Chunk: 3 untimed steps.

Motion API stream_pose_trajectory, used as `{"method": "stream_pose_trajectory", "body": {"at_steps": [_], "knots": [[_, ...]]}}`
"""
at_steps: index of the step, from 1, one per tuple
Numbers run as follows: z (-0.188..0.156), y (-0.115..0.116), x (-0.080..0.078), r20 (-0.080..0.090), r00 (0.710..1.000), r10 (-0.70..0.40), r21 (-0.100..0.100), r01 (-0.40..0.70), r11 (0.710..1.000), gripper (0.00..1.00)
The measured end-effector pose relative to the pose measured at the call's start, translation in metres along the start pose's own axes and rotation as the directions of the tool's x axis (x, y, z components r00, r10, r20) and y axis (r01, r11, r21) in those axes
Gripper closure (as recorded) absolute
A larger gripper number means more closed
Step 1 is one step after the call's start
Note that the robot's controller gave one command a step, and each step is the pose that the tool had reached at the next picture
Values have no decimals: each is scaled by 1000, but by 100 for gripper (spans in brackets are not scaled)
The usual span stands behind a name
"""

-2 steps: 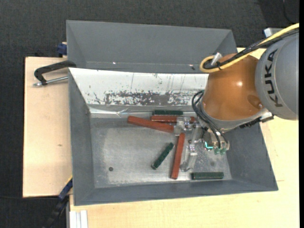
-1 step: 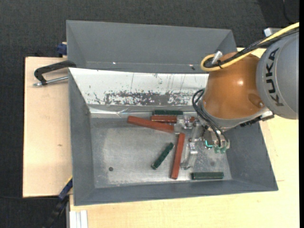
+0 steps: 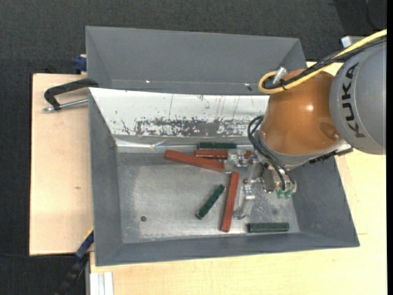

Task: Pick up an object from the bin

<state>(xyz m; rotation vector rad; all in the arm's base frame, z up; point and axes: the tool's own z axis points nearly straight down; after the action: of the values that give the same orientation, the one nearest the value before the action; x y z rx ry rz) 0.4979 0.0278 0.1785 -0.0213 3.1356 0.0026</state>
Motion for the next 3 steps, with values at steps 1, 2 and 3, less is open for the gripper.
{"method": "stream_pose_trajectory", "body": {"at_steps": [1, 2, 3], "knots": [[12, 17, -17, -8, 1000, -2, 1, 2, 1000, 0], [106, 12, -32, 0, 912, -410, -1, 410, 912, 100], [108, 12, -31, -3, 912, -409, -2, 409, 912, 0]]}}
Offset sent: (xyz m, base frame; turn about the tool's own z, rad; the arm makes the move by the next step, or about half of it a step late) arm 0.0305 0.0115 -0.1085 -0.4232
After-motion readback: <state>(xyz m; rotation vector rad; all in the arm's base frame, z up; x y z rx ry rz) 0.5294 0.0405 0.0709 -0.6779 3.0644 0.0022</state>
